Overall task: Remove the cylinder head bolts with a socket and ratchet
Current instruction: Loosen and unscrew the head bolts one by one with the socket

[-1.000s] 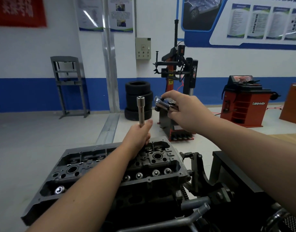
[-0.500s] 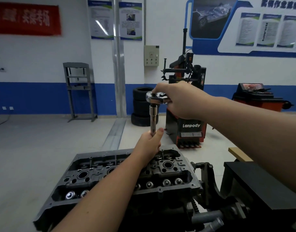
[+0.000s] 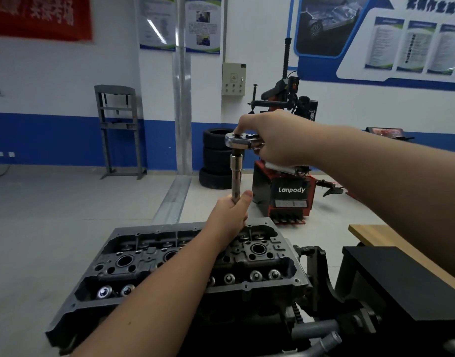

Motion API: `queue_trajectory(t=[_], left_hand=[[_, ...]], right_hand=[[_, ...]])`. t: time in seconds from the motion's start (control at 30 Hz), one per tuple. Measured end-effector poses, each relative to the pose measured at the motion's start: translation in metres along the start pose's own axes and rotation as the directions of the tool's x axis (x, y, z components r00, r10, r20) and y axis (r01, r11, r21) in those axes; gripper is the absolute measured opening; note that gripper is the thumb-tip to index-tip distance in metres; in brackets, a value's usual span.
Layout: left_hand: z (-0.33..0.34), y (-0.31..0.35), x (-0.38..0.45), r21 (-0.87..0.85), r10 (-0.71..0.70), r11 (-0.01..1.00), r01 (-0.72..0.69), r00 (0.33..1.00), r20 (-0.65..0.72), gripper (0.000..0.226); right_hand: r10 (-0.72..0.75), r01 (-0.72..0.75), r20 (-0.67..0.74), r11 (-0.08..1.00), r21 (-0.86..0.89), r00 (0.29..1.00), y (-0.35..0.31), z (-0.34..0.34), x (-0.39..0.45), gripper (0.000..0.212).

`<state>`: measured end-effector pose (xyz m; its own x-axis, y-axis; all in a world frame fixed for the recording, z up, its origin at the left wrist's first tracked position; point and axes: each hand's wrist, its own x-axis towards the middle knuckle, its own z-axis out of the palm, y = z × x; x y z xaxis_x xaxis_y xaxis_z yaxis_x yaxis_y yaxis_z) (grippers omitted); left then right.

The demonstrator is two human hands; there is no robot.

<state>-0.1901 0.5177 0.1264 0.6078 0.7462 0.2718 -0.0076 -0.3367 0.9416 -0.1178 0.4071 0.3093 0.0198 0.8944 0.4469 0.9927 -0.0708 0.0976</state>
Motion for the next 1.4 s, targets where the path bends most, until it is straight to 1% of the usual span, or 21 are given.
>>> queue_trajectory(t=[0.17,0.27,0.4,0.53,0.7,0.8,0.93,1.03,1.13,1.33,1.4], left_hand=[[0.004,0.0,0.004,0.018,-0.002,1.0,0.003,0.999,-0.049,0.042],[0.005,-0.001,0.006,0.019,-0.003,1.0,0.005,0.999,-0.054,0.042],[0.004,-0.002,0.006,-0.009,-0.016,1.0,0.015,0.999,-0.04,0.042],[0.003,-0.003,0.006,0.002,-0.008,1.0,0.008,0.999,-0.037,0.042],[0.004,-0.005,0.007,-0.022,0.004,1.0,-0.005,0.999,-0.049,0.041],[0.003,-0.007,0.007,-0.05,0.002,0.999,-0.005,0.998,-0.062,0.041],[0.002,-0.006,0.005,-0.075,0.006,0.997,-0.011,0.998,-0.065,0.042],[0.002,-0.005,0.004,-0.063,0.021,0.998,-0.025,0.998,-0.061,0.042],[0.002,-0.005,0.003,-0.064,0.034,0.997,-0.038,0.998,-0.057,0.04],[0.0,-0.007,0.001,-0.084,0.041,0.996,-0.043,0.999,-0.022,0.035],[-0.003,-0.006,0.001,-0.142,0.051,0.988,-0.054,0.998,-0.024,0.034]], right_hand=[[0.043,-0.044,-0.014,0.996,-0.073,0.999,-0.011,-0.001,-0.005,0.052],[0.052,-0.054,-0.017,0.994,-0.09,0.998,-0.018,-0.002,-0.008,0.052],[0.056,-0.054,0.018,0.995,-0.085,0.998,-0.018,-0.008,-0.007,0.055],[0.052,-0.049,0.055,0.998,-0.045,0.997,-0.015,-0.009,-0.005,0.062],[0.051,-0.049,0.051,0.998,-0.049,0.997,-0.018,-0.005,-0.005,0.058],[0.066,-0.06,0.07,0.995,-0.081,0.995,-0.026,-0.003,-0.003,0.055],[0.052,-0.046,0.056,0.994,-0.099,0.997,-0.032,-0.003,-0.004,0.054],[0.059,-0.049,0.085,0.993,-0.109,0.995,-0.033,-0.003,-0.006,0.054],[0.062,-0.049,0.119,0.993,-0.105,0.991,-0.035,-0.002,-0.008,0.055],[0.085,-0.074,0.123,0.993,-0.091,0.989,-0.034,0.0,-0.009,0.057],[0.11,-0.103,0.135,0.993,-0.053,0.985,-0.03,0.0,-0.008,0.06]])
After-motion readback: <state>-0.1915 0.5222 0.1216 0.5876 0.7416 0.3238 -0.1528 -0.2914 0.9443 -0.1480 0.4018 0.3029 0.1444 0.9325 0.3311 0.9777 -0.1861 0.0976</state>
